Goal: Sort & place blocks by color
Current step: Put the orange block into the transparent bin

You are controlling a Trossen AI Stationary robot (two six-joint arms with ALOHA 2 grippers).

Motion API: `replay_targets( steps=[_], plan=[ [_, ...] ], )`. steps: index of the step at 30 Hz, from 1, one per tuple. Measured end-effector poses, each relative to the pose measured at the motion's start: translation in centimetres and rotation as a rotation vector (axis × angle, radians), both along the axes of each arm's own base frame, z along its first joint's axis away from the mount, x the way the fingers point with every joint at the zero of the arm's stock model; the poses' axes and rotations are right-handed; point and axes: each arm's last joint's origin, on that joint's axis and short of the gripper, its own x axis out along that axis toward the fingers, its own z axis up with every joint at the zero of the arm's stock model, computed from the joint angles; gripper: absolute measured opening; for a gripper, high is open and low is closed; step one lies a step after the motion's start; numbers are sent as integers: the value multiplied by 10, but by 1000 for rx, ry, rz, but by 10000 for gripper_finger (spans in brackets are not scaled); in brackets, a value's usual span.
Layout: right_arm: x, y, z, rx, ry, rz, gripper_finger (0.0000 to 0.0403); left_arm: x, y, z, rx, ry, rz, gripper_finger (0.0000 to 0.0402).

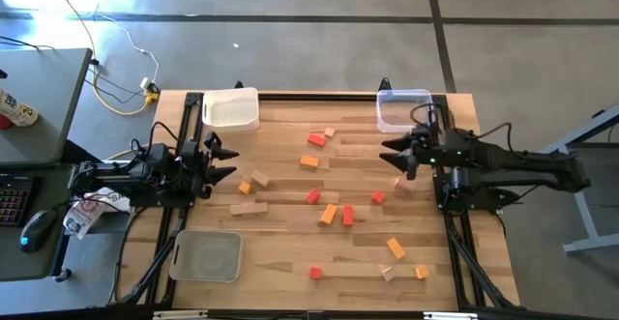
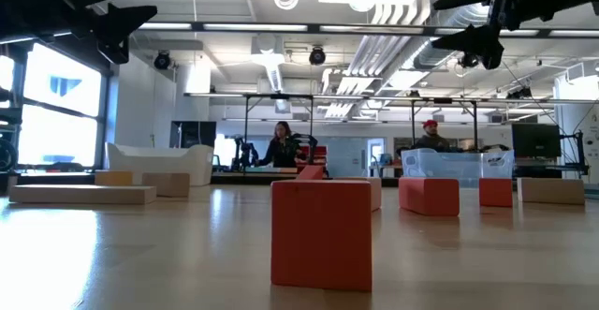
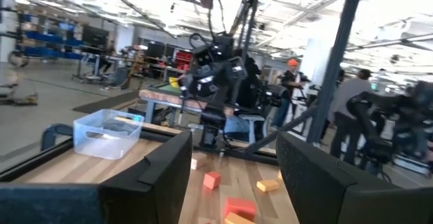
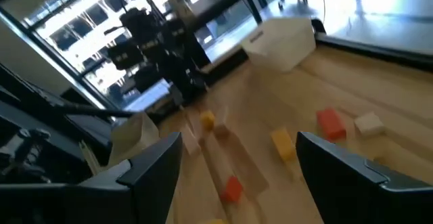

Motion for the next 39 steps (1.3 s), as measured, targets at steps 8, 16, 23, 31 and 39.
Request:
replay_targets(
  steps=[8,16,23,31,39],
  plan=[
    [22,13,8,60,221,49,277,0,1,0,-10,4,30,202],
    [38,28,-4,169,403,23,277,0,1,-1,-9,5,34,202],
    [51,37,-24,196,542,-11,277,0,1,-1,-8,5,34,202],
    [61,46,-44,174,660,-5,277,0,1,-1,-8,6,34,202],
    [61,52,-65,172,842,-36,277,0,1,-3,-11,29,34,202]
  ],
)
